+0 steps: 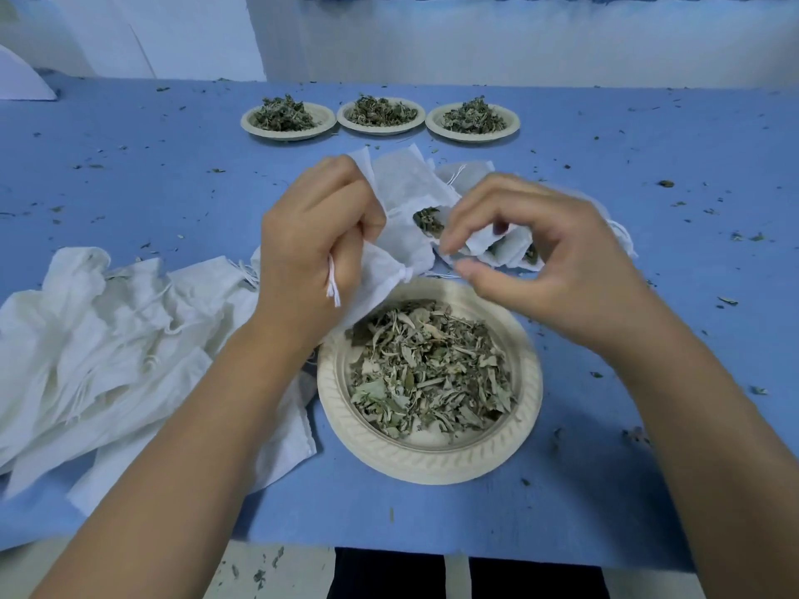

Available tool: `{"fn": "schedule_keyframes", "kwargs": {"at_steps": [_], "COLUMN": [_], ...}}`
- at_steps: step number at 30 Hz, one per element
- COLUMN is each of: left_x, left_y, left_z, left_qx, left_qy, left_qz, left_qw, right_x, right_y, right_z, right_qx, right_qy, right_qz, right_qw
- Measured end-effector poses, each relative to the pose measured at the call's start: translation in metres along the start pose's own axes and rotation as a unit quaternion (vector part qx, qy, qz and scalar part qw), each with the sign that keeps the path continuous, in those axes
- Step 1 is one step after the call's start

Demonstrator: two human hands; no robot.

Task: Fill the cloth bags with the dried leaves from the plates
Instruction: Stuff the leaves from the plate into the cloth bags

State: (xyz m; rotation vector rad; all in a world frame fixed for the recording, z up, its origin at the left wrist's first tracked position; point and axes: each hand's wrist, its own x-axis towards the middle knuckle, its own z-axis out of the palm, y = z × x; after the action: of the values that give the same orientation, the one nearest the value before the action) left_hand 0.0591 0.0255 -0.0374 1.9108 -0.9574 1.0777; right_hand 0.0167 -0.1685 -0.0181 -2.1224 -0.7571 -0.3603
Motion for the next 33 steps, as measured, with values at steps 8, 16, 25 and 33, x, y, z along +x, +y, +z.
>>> {"fn": "schedule_keyframes", "kwargs": {"at_steps": [8,16,25,33], "left_x": [0.000,0.000,-0.001,-0.003], "left_y": [-0.006,-0.004,0.003,0.003], "left_z": [-0.002,-0.006,-0.004,0.001], "left_qx": [0.019,0.021,-0.019,-0.034], "left_qy": [-0.039,-0.007,-0.019,-0.030], "left_qz": [0.034,-0.012,0.010,0.060], "left_qw": [0.998,1.000,1.000,0.997], "right_x": [0.000,0.000,-0.002,-0.003], "right_y": [0.005,0.001,-0.008,-0.001], "right_z": [0.036,0.018,0.028,0.044], "right_qx": [-0.117,0.002,0.256,-0.045], "right_qy": [-0.214,-0.079,0.121,0.079], "right_qz": [0.025,0.034,0.024,-0.058], "right_qw": [0.969,0.996,0.959,0.994]}}
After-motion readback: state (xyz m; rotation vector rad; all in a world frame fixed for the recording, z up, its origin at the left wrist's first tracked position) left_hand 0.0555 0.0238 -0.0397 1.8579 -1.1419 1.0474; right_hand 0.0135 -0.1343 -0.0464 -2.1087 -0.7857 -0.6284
